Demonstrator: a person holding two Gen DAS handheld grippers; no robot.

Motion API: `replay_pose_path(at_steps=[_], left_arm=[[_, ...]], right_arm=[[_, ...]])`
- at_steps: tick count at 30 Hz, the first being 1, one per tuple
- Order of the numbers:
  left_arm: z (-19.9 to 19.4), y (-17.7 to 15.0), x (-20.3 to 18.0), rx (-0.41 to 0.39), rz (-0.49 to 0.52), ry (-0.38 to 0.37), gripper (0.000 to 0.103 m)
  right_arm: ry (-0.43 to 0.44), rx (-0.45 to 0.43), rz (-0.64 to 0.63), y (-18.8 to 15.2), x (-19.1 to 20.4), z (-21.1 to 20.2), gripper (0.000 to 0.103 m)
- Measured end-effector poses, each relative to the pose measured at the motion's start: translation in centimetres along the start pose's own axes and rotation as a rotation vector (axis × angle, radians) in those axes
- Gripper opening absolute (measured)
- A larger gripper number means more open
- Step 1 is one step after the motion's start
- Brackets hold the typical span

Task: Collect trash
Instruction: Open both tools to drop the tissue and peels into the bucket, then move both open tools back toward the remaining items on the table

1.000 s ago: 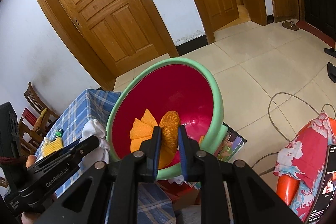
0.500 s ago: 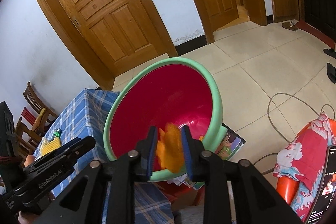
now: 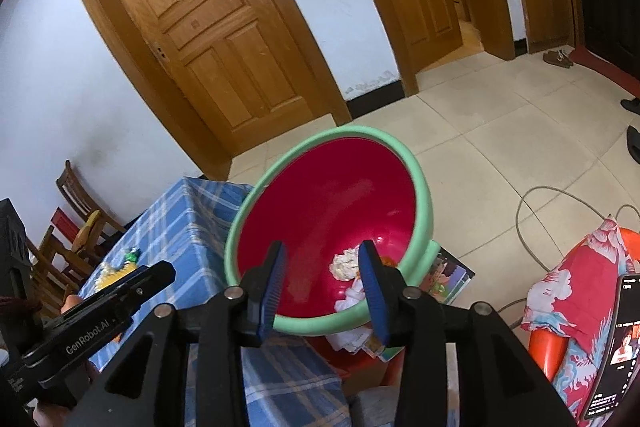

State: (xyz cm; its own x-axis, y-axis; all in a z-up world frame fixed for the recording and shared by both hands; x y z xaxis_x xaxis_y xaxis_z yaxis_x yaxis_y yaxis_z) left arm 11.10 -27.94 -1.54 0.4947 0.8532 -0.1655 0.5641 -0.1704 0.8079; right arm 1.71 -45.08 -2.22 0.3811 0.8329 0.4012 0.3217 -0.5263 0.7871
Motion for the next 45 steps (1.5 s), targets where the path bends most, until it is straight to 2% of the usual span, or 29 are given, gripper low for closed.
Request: replay_pose_path(at_steps=[16, 35, 43, 45], left_arm=[[-6.9, 0.6, 6.4, -0.082, -0.059, 0.128, 0.042], [-11.1, -0.1, 17.0, -0.128, -0.157, 0.312, 0.044], [-10.6, -1.2, 21.1, -0.112, -0.202, 0.371, 0.054], [-10.2, -1.6, 21.9, -0.102, -0.201, 0.383, 0.061]], right_arm=[[0.114, 0.006, -0.067, -1.2, 5.5, -2.3, 0.046], [0.197, 0.053, -0.149, -2.9, 11.9, -1.2, 0.055], [0.22, 0.089, -0.18, -4.0, 14.5, 0.2, 0.057], [0.226, 0.1, -0.192, -4.4, 15.2, 0.6, 0.057]])
Point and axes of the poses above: each gripper's, at about its wrist camera, not at the fingertips, and z roughly the way its jaws point, x to its left, y to its top, the point moved 2 cm from there along z, roughly the way its jaws point, and after that the axes turned 12 degrees about -x, right-handed, at the moved point
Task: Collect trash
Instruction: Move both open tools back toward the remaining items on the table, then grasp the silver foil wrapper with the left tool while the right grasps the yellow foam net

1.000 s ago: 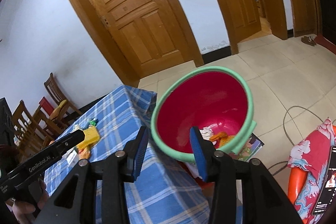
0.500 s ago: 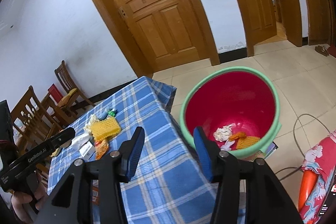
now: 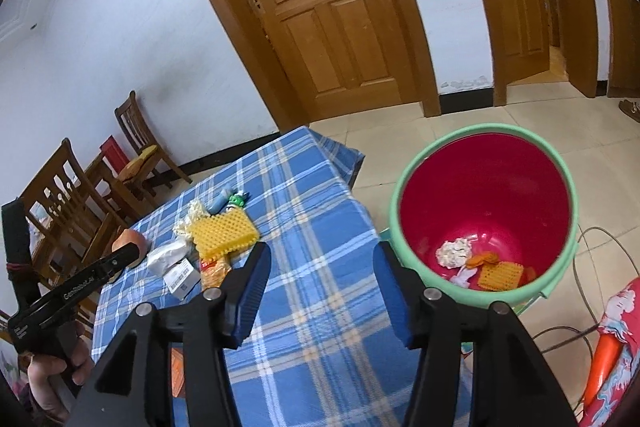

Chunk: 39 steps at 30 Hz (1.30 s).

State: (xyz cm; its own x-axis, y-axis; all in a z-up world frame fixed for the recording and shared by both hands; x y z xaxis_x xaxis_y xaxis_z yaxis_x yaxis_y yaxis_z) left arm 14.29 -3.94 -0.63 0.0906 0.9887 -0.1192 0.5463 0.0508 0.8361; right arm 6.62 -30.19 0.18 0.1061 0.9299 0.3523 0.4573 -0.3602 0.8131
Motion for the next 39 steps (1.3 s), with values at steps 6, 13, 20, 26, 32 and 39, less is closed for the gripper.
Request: replay_pose_path(at_steps=[6, 13, 20, 26, 32, 39], left_arm=[[2.1, -0.6, 1.7, 0.03, -0.004, 0.024, 0.064], [4.1, -1.3, 2.6, 0.043, -0.01, 0.008, 0.064], [5.5, -1.3, 3.1, 0.044, -0.029, -0.003, 0.064], [6.3, -1.7, 3.5, 0.058, -0.045, -0.016, 0.064], [7.0, -2.3, 3.7, 0.074, -0.052, -0.019, 0.061], [7.2, -2.2, 4.1, 0.054, -0.057, -0.009, 0.041]], right_arm=[[0.012, 0.033, -0.026, -0.2, 1.6, 1.6, 0.061], [0.022, 0.063, -0.054, -0.3, 3.2, 3.8, 0.071], [0.053, 0.088, -0.08, -0.2, 5.0, 6.6, 0.074], [0.095, 0.121, -0.13, -0.7, 7.3, 9.6, 0.074], [0.135, 0.172, -0.147, -1.6, 8.9, 12.5, 0.074], [0.146, 0.216, -0.169, -2.6, 9.7, 14.9, 0.074]])
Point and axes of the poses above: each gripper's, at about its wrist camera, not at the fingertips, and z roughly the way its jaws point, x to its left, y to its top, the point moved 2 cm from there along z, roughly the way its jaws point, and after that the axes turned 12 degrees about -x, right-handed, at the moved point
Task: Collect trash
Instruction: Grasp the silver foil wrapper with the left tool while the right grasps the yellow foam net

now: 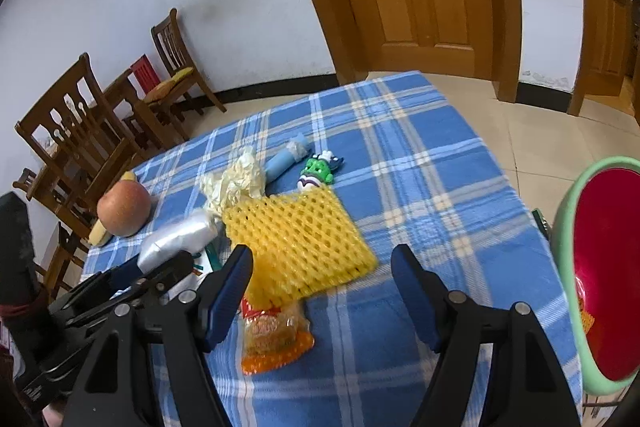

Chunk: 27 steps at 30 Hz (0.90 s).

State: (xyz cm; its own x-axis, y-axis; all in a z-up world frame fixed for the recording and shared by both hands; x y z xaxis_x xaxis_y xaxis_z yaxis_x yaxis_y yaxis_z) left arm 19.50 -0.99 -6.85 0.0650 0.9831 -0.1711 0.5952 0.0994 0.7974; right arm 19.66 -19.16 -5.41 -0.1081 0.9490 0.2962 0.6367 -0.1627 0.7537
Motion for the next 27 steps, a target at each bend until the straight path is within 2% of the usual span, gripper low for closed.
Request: replay_pose_path(at_steps=[3, 6, 9, 16, 17, 22, 27], left_arm=[[0.1, 0.0, 0.2, -0.004, -0.01, -0.002, 0.035], [0.1, 0.0, 0.4, -0.006, -0.015, -0.002, 0.027], [0.1, 0.0, 0.5, -0.01, -0.018, -0.005, 0.025], [-0.2, 0.0, 0.4, -0.015, -0.023, -0.015, 0.024], [-0.4, 0.1, 0.4, -0.017, -0.025, -0.016, 0.024], [-1.1, 0.4, 0.4, -0.033, -0.034, -0.019, 0.024], [-1.9, 0.7, 0.7, -0.046, -0.055, -0.014, 0.024]], right_arm=[[0.003, 0.017, 0.009, -0.2, -0.1, 0.7, 0.073], [0.015, 0.014, 0.01, -0.3, 0.0, 0.9, 0.066], [0.027, 0.005, 0.005, -0.2, 0.1, 0.8, 0.052], [0.039, -0.021, -0.027, 0.3, 0.9, 0.5, 0.009], [0.037, -0.021, -0.027, 0.4, 0.8, 0.4, 0.006], [0.041, -0.027, 0.004, 0.6, 0.1, -0.3, 0.002], [0.074, -0.051, -0.002, 0.9, 0.4, -1.3, 0.006]])
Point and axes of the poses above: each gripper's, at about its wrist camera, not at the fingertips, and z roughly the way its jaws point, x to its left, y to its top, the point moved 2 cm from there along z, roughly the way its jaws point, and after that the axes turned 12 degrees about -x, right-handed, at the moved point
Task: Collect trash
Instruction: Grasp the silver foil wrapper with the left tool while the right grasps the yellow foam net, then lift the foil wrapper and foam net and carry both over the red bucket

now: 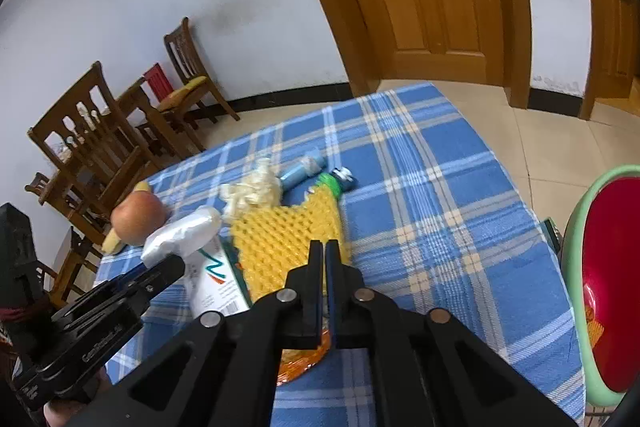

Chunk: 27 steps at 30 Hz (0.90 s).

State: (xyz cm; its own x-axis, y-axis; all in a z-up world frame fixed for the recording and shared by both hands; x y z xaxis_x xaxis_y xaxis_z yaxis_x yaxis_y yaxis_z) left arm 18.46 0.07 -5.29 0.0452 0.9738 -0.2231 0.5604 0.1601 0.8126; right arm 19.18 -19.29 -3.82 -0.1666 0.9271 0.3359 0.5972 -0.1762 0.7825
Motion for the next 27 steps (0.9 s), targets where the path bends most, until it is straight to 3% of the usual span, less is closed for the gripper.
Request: replay_pose_path(at_steps=[9, 21, 27], left_arm=[[-1.3, 0.3, 0.6, -0.015, -0.038, 0.003, 0.024], [-3.2, 1.0, -0.7, -0.041, -0.022, -0.034, 0.024], [-3.8, 1.1, -1.3, -0.043, -0.023, -0.038, 0.024]], right_arm=[[0.016, 0.002, -0.045, -0.7, 1.2, -0.3, 0.002], [0.011, -0.126, 0.004, 1.2, 0.0, -5.4, 0.002], [0.013, -0.124, 0.011, 1.5, -0.2, -5.8, 0.003]])
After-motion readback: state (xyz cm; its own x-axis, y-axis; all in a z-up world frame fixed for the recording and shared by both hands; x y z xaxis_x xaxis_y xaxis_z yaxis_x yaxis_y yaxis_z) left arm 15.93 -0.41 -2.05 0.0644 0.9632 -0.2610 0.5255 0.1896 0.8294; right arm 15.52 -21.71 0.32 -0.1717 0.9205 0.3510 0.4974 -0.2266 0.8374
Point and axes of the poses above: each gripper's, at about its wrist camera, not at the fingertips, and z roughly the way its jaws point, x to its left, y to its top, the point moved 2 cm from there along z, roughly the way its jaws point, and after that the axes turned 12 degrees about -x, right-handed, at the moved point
